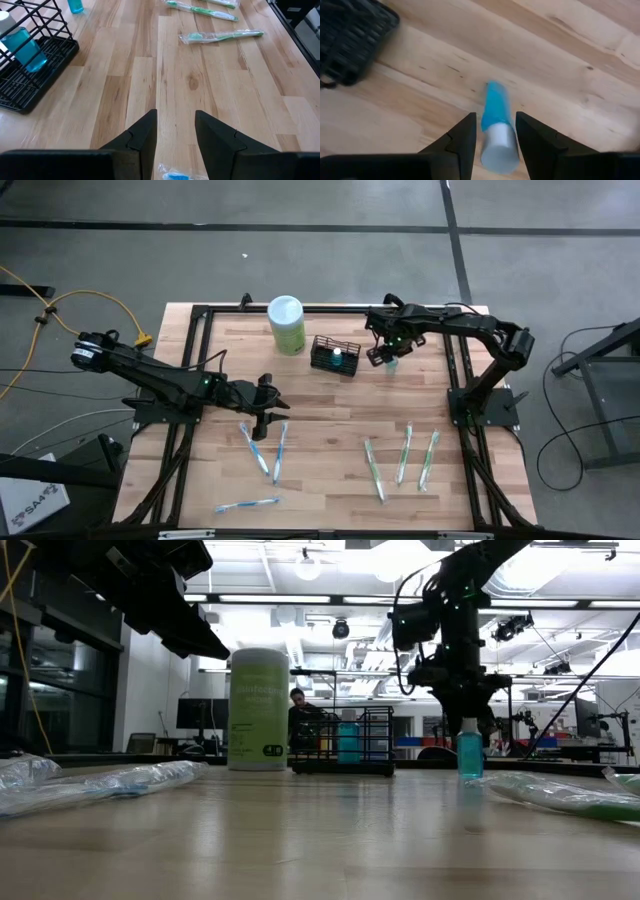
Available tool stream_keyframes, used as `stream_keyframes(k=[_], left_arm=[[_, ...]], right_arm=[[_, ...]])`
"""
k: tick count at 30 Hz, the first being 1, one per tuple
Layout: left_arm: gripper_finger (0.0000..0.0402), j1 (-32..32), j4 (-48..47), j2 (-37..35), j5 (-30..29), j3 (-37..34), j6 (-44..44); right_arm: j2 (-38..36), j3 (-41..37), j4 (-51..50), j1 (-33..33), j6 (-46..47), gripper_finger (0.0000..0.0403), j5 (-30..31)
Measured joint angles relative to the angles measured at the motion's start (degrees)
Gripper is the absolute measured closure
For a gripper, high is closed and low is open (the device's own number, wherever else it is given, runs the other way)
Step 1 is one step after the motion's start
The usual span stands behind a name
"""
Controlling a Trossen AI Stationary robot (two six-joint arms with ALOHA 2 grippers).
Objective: Pick & Place toothbrushing station
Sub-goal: Put the mouthwash into the mesh organizer
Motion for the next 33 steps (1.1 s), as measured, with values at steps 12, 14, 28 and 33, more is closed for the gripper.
stream_keyframes(k=[12,14,28,33], left_arm=[[0.0274,0.00,0.00,0.00,0.00,0.00,0.00],[0.0274,0.01,0.00,0.00,0.00,0.00,-0.01],[0.0274,0.00,-0.02,0.00,0.00,0.00,0.00],[0.0274,0.02,-0.02,0.00,0.00,0.00,-0.02]], right_arm=[[0.00,-0.04,-0.94,0.00,0.09,0.0272,1.45],[0.00,-0.04,-0.96,0.00,0.12,0.0272,1.45],[0.00,-0.07,-0.98,0.00,-1.28,0.0272,1.26],[0.00,-0.11,-0.98,0.00,-2.14,0.0272,1.23]])
